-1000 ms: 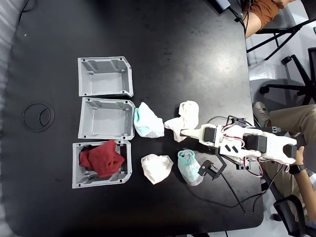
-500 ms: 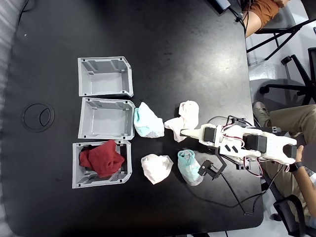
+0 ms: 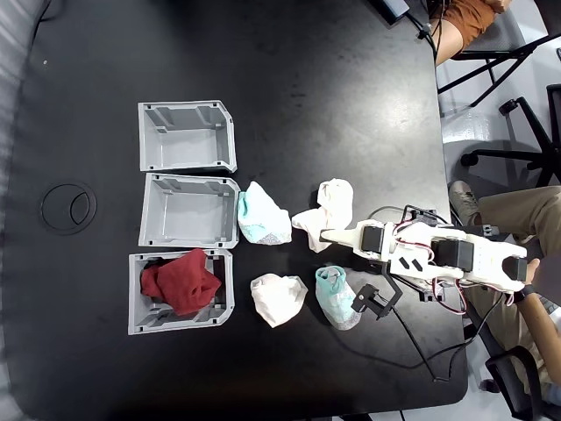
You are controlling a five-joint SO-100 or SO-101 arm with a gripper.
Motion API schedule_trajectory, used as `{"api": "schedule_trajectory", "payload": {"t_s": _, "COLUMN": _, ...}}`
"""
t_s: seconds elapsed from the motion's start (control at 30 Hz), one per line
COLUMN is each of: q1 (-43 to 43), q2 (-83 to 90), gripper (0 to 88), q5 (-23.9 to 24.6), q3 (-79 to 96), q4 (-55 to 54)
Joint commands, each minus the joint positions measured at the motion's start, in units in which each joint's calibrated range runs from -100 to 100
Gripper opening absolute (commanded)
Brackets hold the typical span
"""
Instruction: Put the sock in the container
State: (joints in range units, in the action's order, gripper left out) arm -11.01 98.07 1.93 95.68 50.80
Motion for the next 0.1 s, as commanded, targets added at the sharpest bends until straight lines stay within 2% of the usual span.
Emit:
{"api": "schedule_trajectory", "payload": {"t_s": 0.0, "q1": 0.5, "q2": 0.34, "gripper": 1.4, "q5": 0.1, "q3": -0.27, "q4": -1.1}}
{"api": "schedule_trajectory", "payload": {"t_s": 0.07, "q1": 0.5, "q2": 0.34, "gripper": 1.4, "q5": 0.1, "q3": -0.27, "q4": -1.1}}
